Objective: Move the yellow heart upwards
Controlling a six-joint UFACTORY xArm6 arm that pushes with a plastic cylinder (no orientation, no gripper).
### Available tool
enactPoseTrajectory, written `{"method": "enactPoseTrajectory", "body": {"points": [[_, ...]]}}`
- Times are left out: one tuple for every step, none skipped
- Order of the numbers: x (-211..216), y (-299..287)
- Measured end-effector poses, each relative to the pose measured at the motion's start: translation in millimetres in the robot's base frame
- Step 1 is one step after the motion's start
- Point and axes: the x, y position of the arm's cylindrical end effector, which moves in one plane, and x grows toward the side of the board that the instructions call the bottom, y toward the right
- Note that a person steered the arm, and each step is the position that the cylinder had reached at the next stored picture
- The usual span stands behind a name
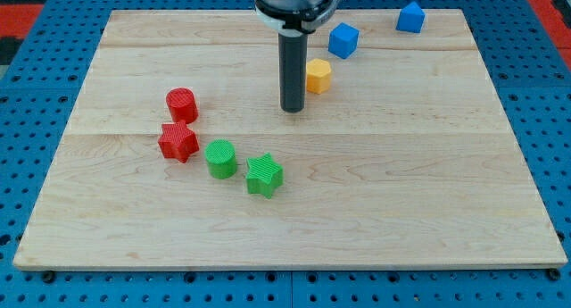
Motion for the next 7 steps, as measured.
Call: {"method": "enactPoseTrajectory", "body": {"points": [[-16.8, 0.0], [5.6, 2.3], [18.3, 14.1], [-1.0, 14.1], [-24.9, 14.1], [-41.4, 14.1], [-53.0, 13.8]]}}
